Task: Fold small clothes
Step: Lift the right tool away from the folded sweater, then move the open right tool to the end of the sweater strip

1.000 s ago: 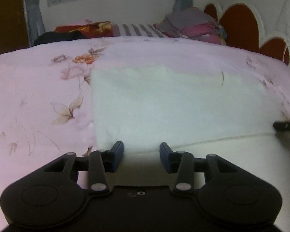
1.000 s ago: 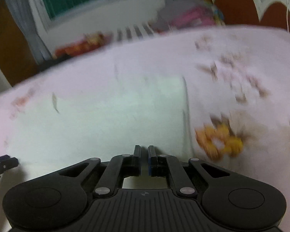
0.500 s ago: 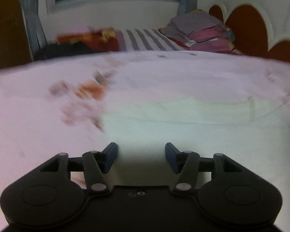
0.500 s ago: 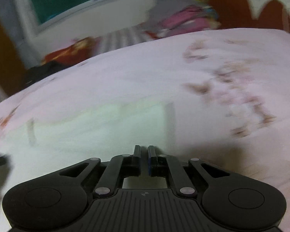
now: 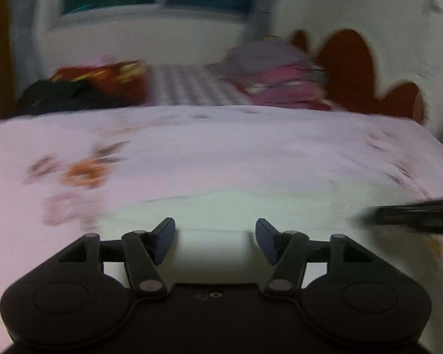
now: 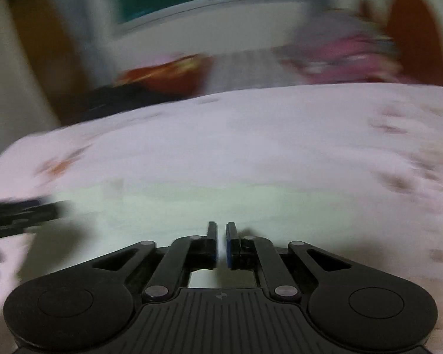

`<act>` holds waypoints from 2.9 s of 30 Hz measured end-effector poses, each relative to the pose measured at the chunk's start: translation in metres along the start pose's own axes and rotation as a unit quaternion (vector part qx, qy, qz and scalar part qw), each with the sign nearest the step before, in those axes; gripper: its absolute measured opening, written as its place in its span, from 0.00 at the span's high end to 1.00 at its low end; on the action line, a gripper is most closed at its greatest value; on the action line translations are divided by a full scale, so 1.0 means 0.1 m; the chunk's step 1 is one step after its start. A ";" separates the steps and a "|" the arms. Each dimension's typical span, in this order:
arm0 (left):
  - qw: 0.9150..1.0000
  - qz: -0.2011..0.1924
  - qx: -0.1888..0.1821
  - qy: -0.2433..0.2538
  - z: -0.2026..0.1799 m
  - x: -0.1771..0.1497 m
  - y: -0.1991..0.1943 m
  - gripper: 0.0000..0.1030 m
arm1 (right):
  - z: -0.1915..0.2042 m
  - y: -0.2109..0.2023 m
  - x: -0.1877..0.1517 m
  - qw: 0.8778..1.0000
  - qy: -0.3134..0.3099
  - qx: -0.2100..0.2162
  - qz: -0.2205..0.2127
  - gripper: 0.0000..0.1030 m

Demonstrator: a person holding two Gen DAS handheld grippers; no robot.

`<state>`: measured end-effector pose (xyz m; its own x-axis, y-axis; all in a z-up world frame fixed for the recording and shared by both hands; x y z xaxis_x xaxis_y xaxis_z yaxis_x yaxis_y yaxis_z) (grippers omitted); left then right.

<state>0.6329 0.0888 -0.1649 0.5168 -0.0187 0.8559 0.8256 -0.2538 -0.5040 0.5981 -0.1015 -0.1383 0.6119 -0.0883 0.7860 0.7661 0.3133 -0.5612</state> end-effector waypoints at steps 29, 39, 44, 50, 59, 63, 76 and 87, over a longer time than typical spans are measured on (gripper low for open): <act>0.998 0.025 0.056 0.003 0.09 -0.60 -0.56 0.38 | -0.35 -0.64 -0.63 0.997 -0.017 -0.077 -0.002 0.96; 0.997 0.031 0.070 -0.011 0.28 -0.62 -0.68 0.40 | -0.67 -0.75 -0.61 0.993 0.078 -0.094 0.005 0.96; 0.996 0.052 0.077 0.001 0.33 -0.66 -0.66 0.36 | -0.64 -0.77 -0.58 0.992 0.065 -0.105 0.006 0.96; 0.996 0.047 0.072 -0.004 0.43 -0.65 -0.78 0.35 | -0.68 -0.94 -0.51 0.990 0.096 -0.101 -0.017 0.96; 0.997 0.042 0.072 0.011 0.45 -0.73 -0.97 0.33 | -0.55 -1.29 -0.80 0.986 0.124 -0.107 -0.013 0.96; 0.996 0.039 0.077 0.003 0.43 -0.80 -1.13 0.34 | -0.51 -1.43 -0.86 0.987 0.123 -0.104 -0.012 0.96; 0.994 0.044 0.101 -0.028 0.20 -1.33 -1.98 0.58 | -0.62 -2.18 -1.22 0.990 0.092 -0.100 -0.031 0.20; 0.984 0.054 0.073 -0.154 0.14 -1.89 -2.89 0.42 | -0.67 -3.14 -1.98 0.988 0.151 -0.016 0.011 0.45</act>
<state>0.3003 0.1787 -0.1826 0.6283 0.2617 0.7327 0.7747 -0.1242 -0.6200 0.2492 -0.2457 -0.1350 0.6553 -0.3619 0.6631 0.7551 0.2892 -0.5884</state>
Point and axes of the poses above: each gripper's, at about its wrist camera, not at the fingertips, and y roughly the way its jaws point, z to its left, x to its top, the point moved 7 cm from there along y, roughly the way its jaws point, and after that the axes turned 12 degrees about -z, right-handed, at the moved point
